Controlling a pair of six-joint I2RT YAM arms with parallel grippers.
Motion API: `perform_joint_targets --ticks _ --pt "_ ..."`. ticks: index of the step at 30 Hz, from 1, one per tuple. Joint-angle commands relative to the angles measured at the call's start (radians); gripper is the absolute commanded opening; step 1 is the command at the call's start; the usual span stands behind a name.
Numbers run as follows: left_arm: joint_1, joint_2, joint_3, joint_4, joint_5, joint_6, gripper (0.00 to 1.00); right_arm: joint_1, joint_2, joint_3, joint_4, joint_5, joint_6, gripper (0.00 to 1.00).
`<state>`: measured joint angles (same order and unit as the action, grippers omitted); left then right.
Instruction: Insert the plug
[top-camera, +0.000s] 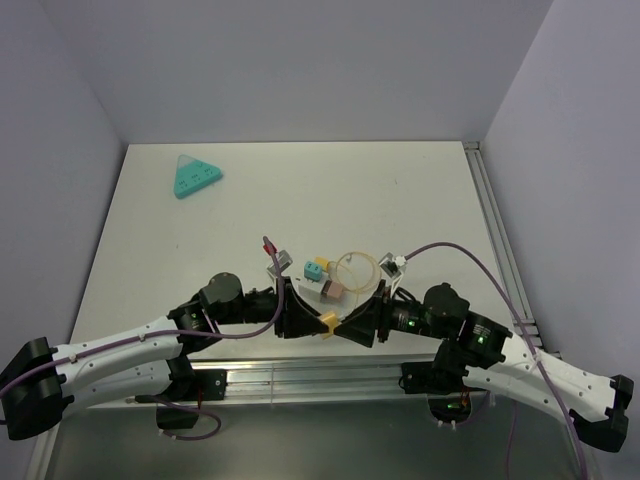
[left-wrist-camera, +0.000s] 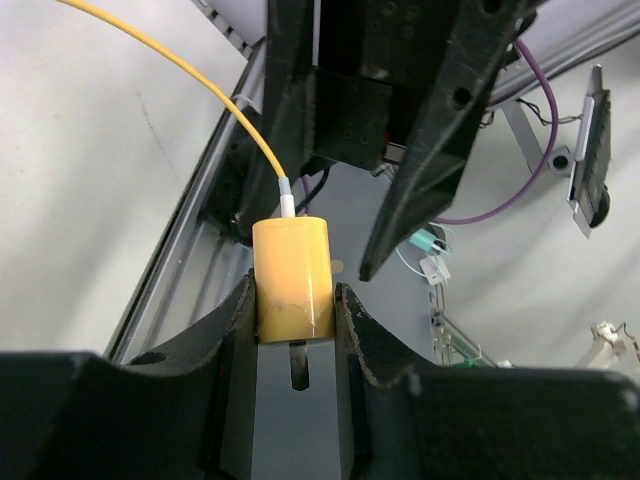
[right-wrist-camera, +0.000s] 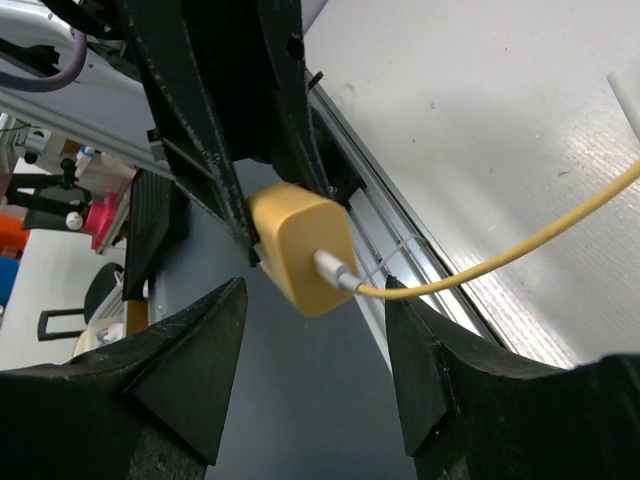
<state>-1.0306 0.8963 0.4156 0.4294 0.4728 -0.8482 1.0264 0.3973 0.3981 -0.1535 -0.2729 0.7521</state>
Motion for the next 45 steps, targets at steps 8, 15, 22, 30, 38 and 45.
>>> perform_joint_targets --ticks 8,15,22,30,38,45 --pt "0.003 -0.016 0.009 0.135 0.101 0.023 0.00 -0.057 0.006 -0.013 0.150 -0.055 0.049 0.62" --pt "0.003 0.019 0.003 0.184 0.132 0.005 0.00 -0.077 0.044 -0.031 0.232 -0.178 0.033 0.47" --pt "0.003 0.026 0.020 0.169 0.153 0.014 0.00 -0.080 0.074 -0.051 0.270 -0.242 0.016 0.42" --pt "0.003 0.035 0.026 0.183 0.202 0.015 0.00 -0.089 0.135 -0.058 0.338 -0.292 0.012 0.41" --pt "0.003 0.041 0.045 0.160 0.221 0.029 0.00 -0.091 0.124 -0.077 0.381 -0.330 0.024 0.00" --pt "0.003 0.043 0.060 0.163 0.230 0.031 0.00 -0.100 0.092 -0.077 0.350 -0.321 0.019 0.35"
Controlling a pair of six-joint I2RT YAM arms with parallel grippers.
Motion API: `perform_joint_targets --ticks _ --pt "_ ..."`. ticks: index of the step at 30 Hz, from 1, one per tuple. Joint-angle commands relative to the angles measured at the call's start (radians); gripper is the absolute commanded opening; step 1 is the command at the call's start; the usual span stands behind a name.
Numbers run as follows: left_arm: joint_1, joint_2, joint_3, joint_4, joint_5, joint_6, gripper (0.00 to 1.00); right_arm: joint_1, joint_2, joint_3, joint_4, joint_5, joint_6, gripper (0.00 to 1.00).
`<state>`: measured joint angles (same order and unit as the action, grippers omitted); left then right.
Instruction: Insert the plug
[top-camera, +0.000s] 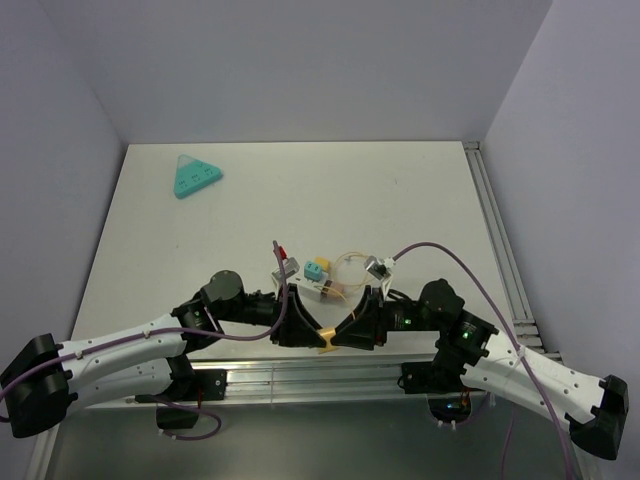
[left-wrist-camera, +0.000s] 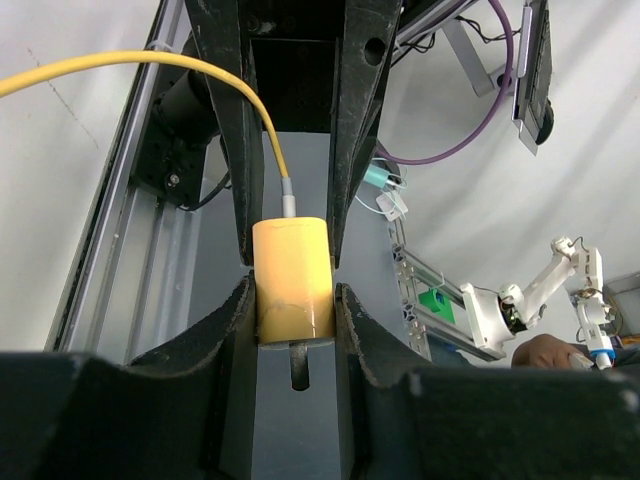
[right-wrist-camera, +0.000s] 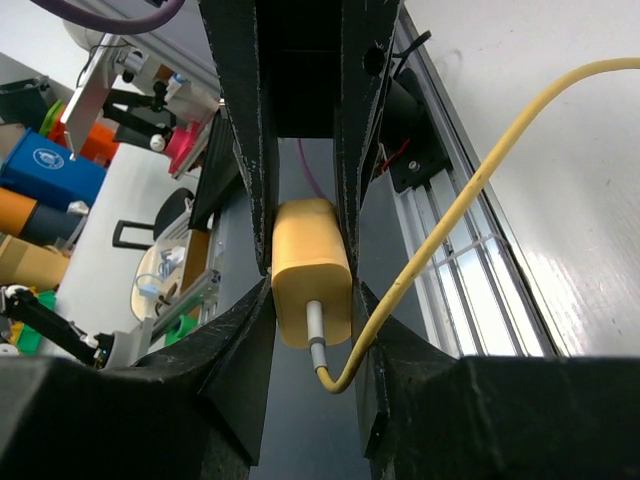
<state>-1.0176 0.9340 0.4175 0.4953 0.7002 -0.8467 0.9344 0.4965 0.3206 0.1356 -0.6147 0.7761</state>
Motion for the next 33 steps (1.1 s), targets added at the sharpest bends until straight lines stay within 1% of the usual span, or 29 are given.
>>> perform_joint_targets --ticks 1,3,4,8,9,10,13,17,23,26,29,30,31,32,33 --pt "-0.010 0.005 0.060 0.095 0.004 0.032 0.00 -0.014 -0.006 0.001 0.058 0.021 -0.001 0.40" --pt "-0.010 0.005 0.060 0.091 0.005 0.034 0.00 -0.020 0.002 0.003 0.058 0.018 0.005 0.45" --pt "-0.010 0.003 0.060 0.089 0.004 0.034 0.00 -0.026 0.007 0.003 0.059 0.010 0.008 0.50" --pt "-0.010 -0.011 0.060 0.075 -0.001 0.041 0.00 -0.034 0.019 -0.002 0.067 0.007 0.012 0.57" --pt "-0.010 -0.014 0.061 0.066 -0.002 0.044 0.00 -0.034 0.019 -0.002 0.062 0.010 0.011 0.60" --pt "-0.010 -0.015 0.061 0.058 -0.005 0.047 0.01 -0.035 0.019 -0.002 0.065 0.009 0.011 0.60" --pt "-0.010 -0.020 0.061 0.057 -0.004 0.047 0.00 -0.040 0.017 -0.015 0.108 -0.016 0.029 0.60" --pt "-0.010 -0.009 0.056 0.084 0.007 0.035 0.00 -0.040 0.027 -0.012 0.117 -0.033 0.031 0.59" --pt "-0.010 0.005 0.055 0.103 0.022 0.029 0.00 -0.042 0.051 -0.029 0.200 -0.082 0.052 0.54" --pt "-0.010 0.009 0.060 0.098 0.024 0.032 0.00 -0.042 0.062 -0.034 0.220 -0.095 0.057 0.46" --pt "-0.010 0.011 0.066 0.082 0.018 0.037 0.00 -0.043 0.070 -0.037 0.228 -0.100 0.058 0.26" --pt "-0.010 0.011 0.069 0.074 0.012 0.040 0.00 -0.042 0.068 -0.038 0.228 -0.097 0.058 0.11" --pt "-0.010 0.009 0.076 0.059 0.004 0.049 0.00 -0.042 0.070 -0.035 0.210 -0.088 0.052 0.02" --pt "-0.010 0.008 0.084 0.010 -0.026 0.057 0.00 -0.042 0.063 -0.034 0.191 -0.070 0.049 0.00" --pt "-0.010 0.006 0.092 -0.026 -0.050 0.066 0.11 -0.042 0.059 -0.029 0.168 -0.047 0.043 0.00"
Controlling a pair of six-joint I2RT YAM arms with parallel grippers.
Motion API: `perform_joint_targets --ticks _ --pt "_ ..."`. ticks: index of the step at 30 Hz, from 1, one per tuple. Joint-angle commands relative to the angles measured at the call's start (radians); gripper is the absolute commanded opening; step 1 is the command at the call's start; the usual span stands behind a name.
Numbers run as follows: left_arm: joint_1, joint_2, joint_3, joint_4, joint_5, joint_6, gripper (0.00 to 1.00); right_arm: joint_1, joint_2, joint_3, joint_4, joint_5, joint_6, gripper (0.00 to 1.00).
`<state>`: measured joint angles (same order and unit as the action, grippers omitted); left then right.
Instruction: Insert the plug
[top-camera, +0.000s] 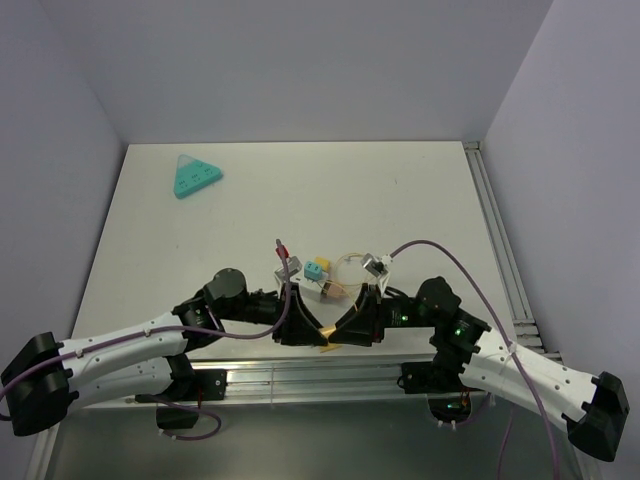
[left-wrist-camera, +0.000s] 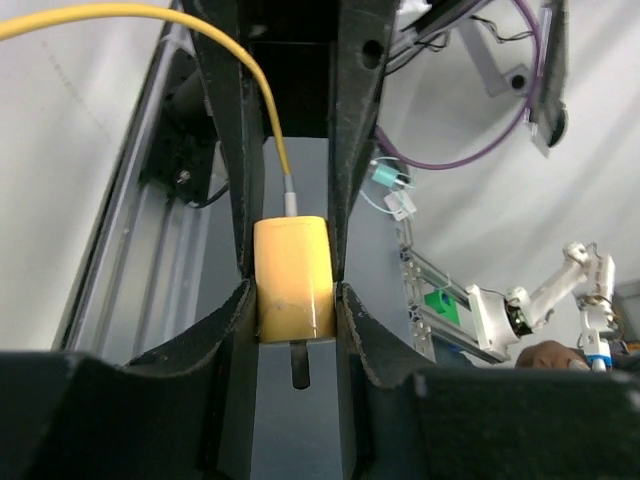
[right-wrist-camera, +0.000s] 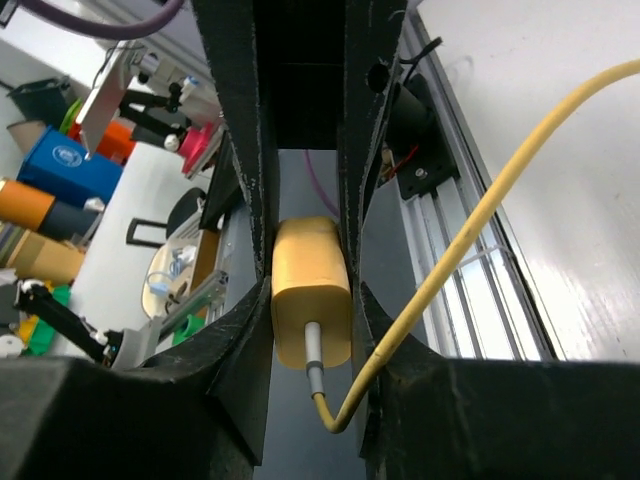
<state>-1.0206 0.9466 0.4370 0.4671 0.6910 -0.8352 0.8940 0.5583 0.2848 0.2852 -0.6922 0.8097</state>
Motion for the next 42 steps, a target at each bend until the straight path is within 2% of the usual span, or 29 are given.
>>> perform_joint_targets --ticks 1,2,3,5,6,7,9,12,15,16,18,19,22,23,26,28,34,35,38,40,42 --pt "-0.007 -0.015 0.081 -0.033 -0.066 0.073 0.21 -0.001 -0.008 0.025 -0.068 0.119 -0.006 0.00" --pt "-0.007 -0.023 0.097 -0.069 -0.138 0.080 0.32 -0.004 -0.020 0.036 -0.120 0.169 -0.012 0.00" --pt "-0.007 -0.032 0.104 -0.152 -0.177 0.094 0.48 -0.010 -0.026 0.042 -0.200 0.206 -0.015 0.00" --pt "-0.007 -0.066 0.118 -0.223 -0.252 0.110 0.61 -0.047 -0.037 0.053 -0.263 0.289 -0.018 0.00" --pt "-0.007 -0.078 0.120 -0.273 -0.315 0.114 0.73 -0.062 -0.060 0.053 -0.279 0.305 -0.018 0.00" --pt "-0.007 -0.104 0.124 -0.304 -0.356 0.116 0.78 -0.079 -0.073 0.051 -0.329 0.347 -0.014 0.00" --pt "-0.006 -0.126 0.129 -0.378 -0.463 0.107 0.96 -0.138 -0.118 0.062 -0.403 0.413 -0.017 0.00" --pt "-0.006 -0.141 0.157 -0.464 -0.627 0.085 0.99 -0.205 -0.152 0.112 -0.605 0.551 -0.047 0.00" --pt "-0.004 -0.105 0.203 -0.588 -0.686 0.100 0.99 -0.262 -0.156 0.177 -0.713 0.683 -0.073 0.00" --pt "-0.004 -0.077 0.227 -0.631 -0.775 0.102 0.99 -0.273 -0.147 0.212 -0.768 0.692 -0.087 0.00" --pt "-0.003 -0.046 0.249 -0.656 -0.844 0.097 1.00 -0.300 -0.126 0.244 -0.831 0.773 -0.101 0.00" --pt "0.002 -0.008 0.279 -0.679 -0.916 0.096 1.00 -0.306 -0.098 0.269 -0.836 0.783 -0.107 0.00" --pt "0.013 0.110 0.371 -0.738 -1.016 0.084 0.99 -0.319 -0.063 0.303 -0.840 0.781 -0.096 0.00" --pt "0.031 0.147 0.399 -0.805 -1.071 0.068 0.99 -0.319 -0.054 0.306 -0.828 0.766 -0.093 0.00" --pt "0.107 0.257 0.457 -0.867 -1.075 -0.021 1.00 -0.319 -0.063 0.303 -0.784 0.720 -0.087 0.00" --pt "0.169 0.279 0.407 -0.808 -1.043 -0.083 0.94 -0.320 -0.073 0.298 -0.785 0.724 -0.089 0.00" --pt "0.393 0.293 0.205 -0.563 -0.865 -0.242 0.61 -0.320 -0.146 0.251 -0.787 0.712 -0.086 0.00" --pt "0.411 0.310 0.197 -0.533 -0.837 -0.239 0.42 -0.320 -0.150 0.246 -0.787 0.706 -0.086 0.00" --pt "0.441 0.415 0.229 -0.495 -0.765 -0.190 0.11 -0.320 -0.159 0.237 -0.787 0.704 -0.087 0.00" --pt "0.444 0.489 0.264 -0.476 -0.717 -0.168 0.00 -0.320 -0.158 0.231 -0.773 0.697 -0.090 0.00" --pt "0.445 0.530 0.269 -0.426 -0.699 -0.156 0.00 -0.320 -0.155 0.223 -0.762 0.697 -0.087 0.00"
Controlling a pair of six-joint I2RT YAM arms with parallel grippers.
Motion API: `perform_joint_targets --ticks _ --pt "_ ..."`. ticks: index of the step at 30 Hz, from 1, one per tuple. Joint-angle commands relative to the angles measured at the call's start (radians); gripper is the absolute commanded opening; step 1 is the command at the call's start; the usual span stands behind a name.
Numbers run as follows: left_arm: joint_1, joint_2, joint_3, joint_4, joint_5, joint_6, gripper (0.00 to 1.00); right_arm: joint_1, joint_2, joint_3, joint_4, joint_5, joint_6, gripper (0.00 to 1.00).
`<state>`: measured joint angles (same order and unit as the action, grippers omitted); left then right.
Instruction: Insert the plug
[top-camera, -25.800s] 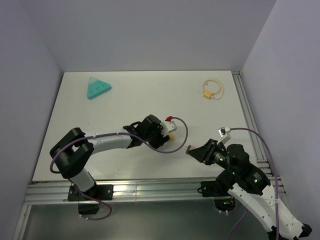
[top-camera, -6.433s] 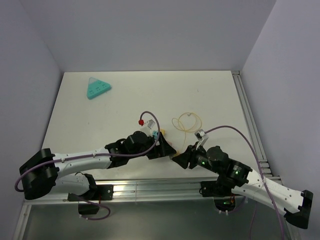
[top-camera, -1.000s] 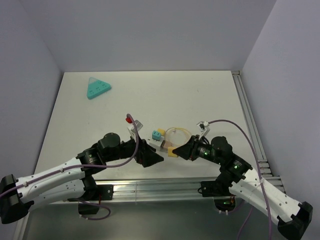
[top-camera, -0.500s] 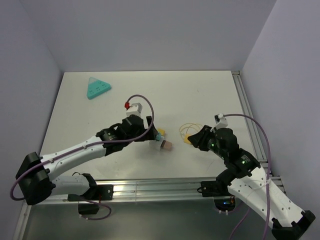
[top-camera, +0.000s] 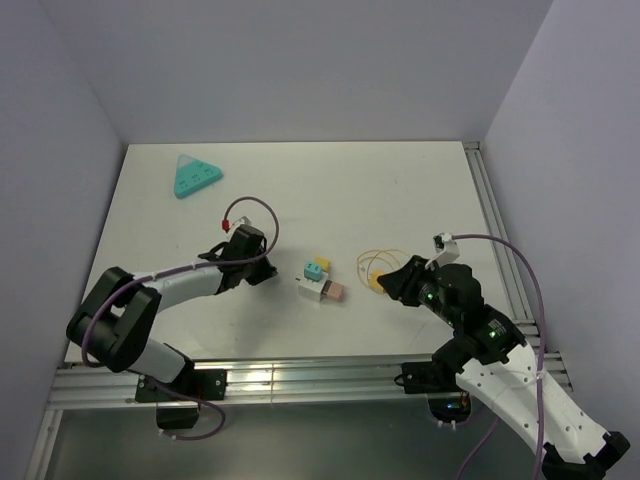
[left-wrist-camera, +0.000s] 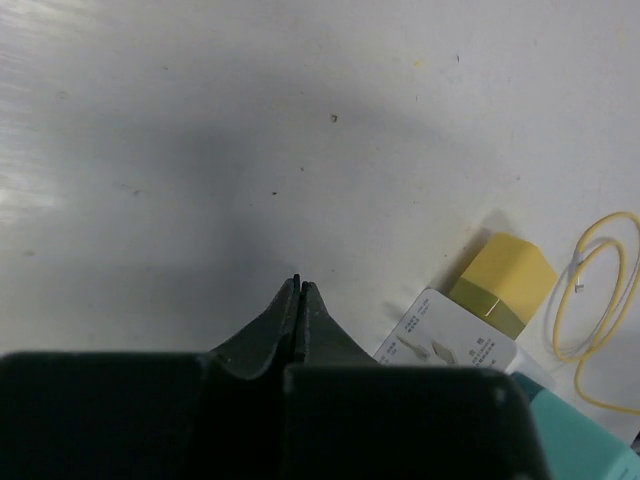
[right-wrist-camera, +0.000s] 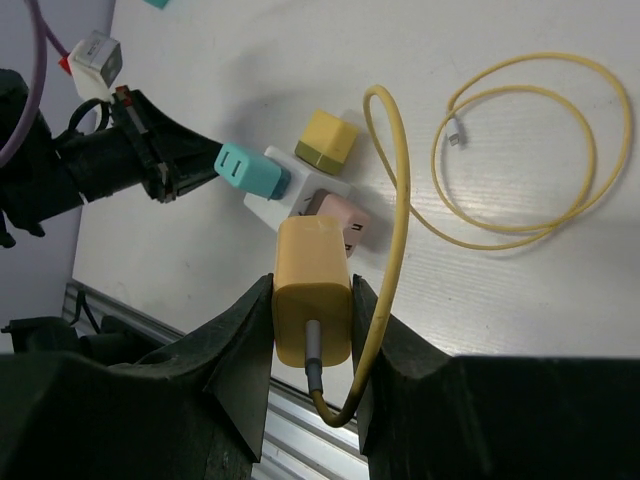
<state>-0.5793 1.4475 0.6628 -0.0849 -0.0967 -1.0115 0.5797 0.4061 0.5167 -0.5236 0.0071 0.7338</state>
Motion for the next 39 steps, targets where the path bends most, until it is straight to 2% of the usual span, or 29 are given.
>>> perform_joint_targets --ticks 1,15,23,26,39 --pt "0.004 0.039 0.040 0.167 0.116 0.022 0.00 -0.006 0.000 -0.012 0.053 -0.001 -0.010 0.00" --pt "-0.002 0.197 -0.020 0.445 0.382 0.068 0.00 -0.006 0.026 -0.043 0.097 -0.053 -0.011 0.00" --pt "-0.034 0.163 -0.109 0.508 0.407 0.057 0.00 -0.004 0.059 -0.067 0.112 -0.082 -0.014 0.00" --pt "-0.048 0.139 -0.146 0.533 0.411 0.045 0.00 -0.004 0.121 -0.092 0.134 -0.125 -0.017 0.00" --pt "-0.182 0.042 -0.215 0.568 0.385 -0.027 0.00 -0.003 0.304 -0.175 0.319 -0.176 0.021 0.00"
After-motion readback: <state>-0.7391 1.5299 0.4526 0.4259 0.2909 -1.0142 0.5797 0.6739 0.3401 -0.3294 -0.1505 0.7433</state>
